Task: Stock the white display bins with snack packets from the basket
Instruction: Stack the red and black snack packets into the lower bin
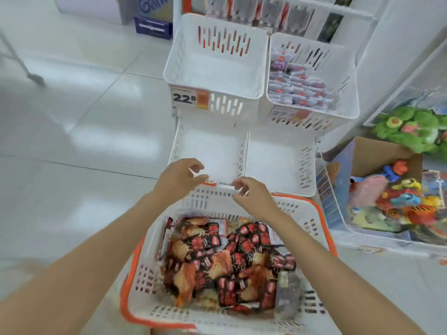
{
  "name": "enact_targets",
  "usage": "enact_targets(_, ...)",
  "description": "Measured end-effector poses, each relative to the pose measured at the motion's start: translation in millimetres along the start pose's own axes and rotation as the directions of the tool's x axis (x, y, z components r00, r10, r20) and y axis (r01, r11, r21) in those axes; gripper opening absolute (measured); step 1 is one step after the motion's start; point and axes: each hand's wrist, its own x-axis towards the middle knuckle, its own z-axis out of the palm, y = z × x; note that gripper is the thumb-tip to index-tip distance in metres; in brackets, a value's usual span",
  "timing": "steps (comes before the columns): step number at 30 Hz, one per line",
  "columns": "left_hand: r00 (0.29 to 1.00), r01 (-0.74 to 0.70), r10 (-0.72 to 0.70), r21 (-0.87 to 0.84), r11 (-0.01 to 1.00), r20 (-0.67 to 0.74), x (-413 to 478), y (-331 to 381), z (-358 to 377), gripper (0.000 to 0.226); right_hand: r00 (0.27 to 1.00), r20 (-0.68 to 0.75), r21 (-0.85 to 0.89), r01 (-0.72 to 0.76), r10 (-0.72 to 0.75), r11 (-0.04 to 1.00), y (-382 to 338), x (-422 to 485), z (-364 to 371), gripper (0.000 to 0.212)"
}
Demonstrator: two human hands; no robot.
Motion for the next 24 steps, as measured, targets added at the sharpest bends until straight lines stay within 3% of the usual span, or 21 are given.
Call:
enact_targets(3,0.991,0.124,-0.126,-0.037,0.992,-0.042,-40.2,-53.0,-5.7,0.015,0.971,0.236,-0.081,-0.025,0.044,0.996,9.8,-9.9,59.8,0.046)
enact_targets(5,0.983,0.168,-0.173,-0.073,0.983,-0.056,-55.4,-76.3,-6.5,0.016,0.949,0.304,-0.095,-0.052,0.079,0.994,12.5,-6.2,90.5,0.055)
enact_targets(12,0.976,0.202,-0.211,-0.136,0.97,-0.057,-56.9,-108.8,-4.7,0.019,0.946,0.256,-0.099,-0.177,0.197,0.979,34.9,41.1,167.6,0.053)
enact_targets(16,0.974,0.21,-0.22,-0.161,0.964,-0.05,-45.4,-107.8,1.2,0.019,0.984,0.149,-0.178,-0.066,0.093,0.982,52.2,52.7,191.8,0.029)
enact_targets(21,0.986,0.16,-0.165,-0.204,0.966,-0.007,-36.8,-82.3,10.8,0.021,0.999,0.047,-0.046,0.012,-0.009,0.999,37.9,41.3,148.9,0.027)
enact_targets(24,0.995,0.053,-0.041,-0.14,0.989,0.091,-36.5,-57.1,23.6,0.051,0.989,0.108,0.033,0.095,-0.098,0.995,10.8,25.3,96.9,0.021)
